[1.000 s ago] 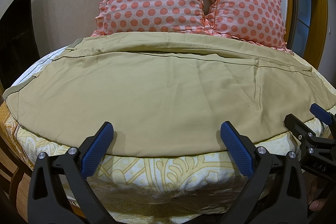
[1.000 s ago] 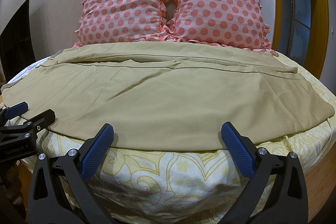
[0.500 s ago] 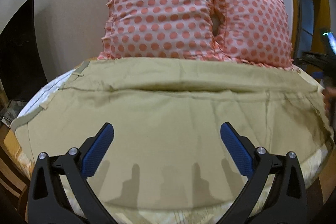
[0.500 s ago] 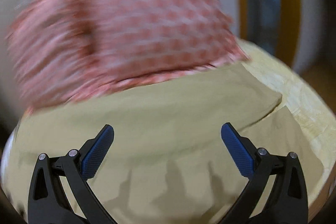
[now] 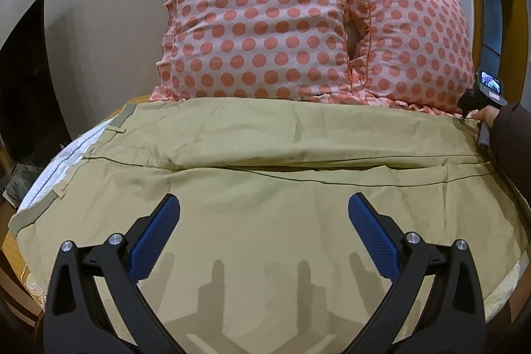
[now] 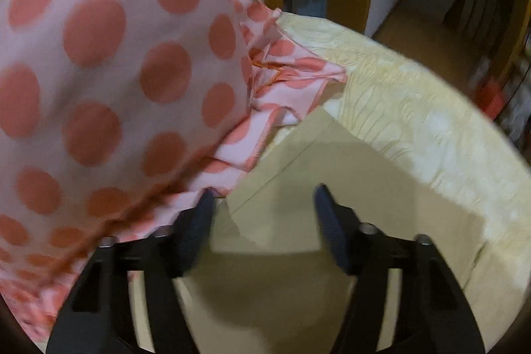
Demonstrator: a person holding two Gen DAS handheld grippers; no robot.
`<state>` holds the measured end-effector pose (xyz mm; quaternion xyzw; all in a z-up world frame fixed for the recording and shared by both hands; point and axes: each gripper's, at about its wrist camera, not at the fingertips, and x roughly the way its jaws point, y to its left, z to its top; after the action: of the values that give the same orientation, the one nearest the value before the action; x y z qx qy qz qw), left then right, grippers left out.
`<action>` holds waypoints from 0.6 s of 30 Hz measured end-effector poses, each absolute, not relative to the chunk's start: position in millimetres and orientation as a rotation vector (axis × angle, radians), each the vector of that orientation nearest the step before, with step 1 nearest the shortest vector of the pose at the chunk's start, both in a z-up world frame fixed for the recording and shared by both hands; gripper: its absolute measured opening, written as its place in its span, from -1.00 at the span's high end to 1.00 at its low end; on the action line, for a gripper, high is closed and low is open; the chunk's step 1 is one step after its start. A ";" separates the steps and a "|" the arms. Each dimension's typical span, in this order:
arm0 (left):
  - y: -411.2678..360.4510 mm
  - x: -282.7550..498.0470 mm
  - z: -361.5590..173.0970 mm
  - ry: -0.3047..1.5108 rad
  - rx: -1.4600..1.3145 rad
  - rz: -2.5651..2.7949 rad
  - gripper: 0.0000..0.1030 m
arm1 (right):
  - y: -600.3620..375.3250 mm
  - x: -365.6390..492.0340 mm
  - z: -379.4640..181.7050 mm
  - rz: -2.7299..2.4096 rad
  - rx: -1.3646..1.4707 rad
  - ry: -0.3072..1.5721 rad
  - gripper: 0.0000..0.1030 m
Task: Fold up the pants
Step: 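Grasp the khaki pants leg hem with the right tool and lift it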
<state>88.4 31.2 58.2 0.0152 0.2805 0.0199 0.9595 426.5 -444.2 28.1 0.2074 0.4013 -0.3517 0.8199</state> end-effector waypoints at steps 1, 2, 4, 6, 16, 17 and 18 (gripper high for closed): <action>31.5 88.3 56.9 0.571 0.029 0.041 -0.96 | -444.8 426.8 24.0 -0.738 0.409 0.840 0.05; 32.4 88.2 56.1 0.573 0.027 0.044 -0.96 | -448.0 424.9 21.8 -0.720 0.403 0.821 0.19; 35.5 86.4 55.7 0.575 0.021 0.051 -0.96 | -461.4 416.4 20.1 -0.668 0.448 0.792 0.82; 40.8 82.7 56.4 0.575 0.009 0.062 -0.96 | -474.0 401.0 21.1 -0.589 0.548 0.753 0.93; 86.2 72.6 83.9 0.532 -0.103 0.101 -0.96 | -458.1 159.9 46.3 -0.213 0.768 0.419 0.94; 90.9 74.3 88.0 0.528 -0.113 0.111 -0.96 | -450.2 135.0 38.9 -0.212 0.781 0.429 0.94; 94.2 76.2 91.1 0.526 -0.121 0.116 -0.96 | -446.8 120.7 32.2 -0.205 0.803 0.446 0.94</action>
<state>76.2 94.2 91.1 -0.0597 0.2596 0.0573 0.9622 120.7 -446.8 32.2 0.3867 0.2147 -0.0988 0.8914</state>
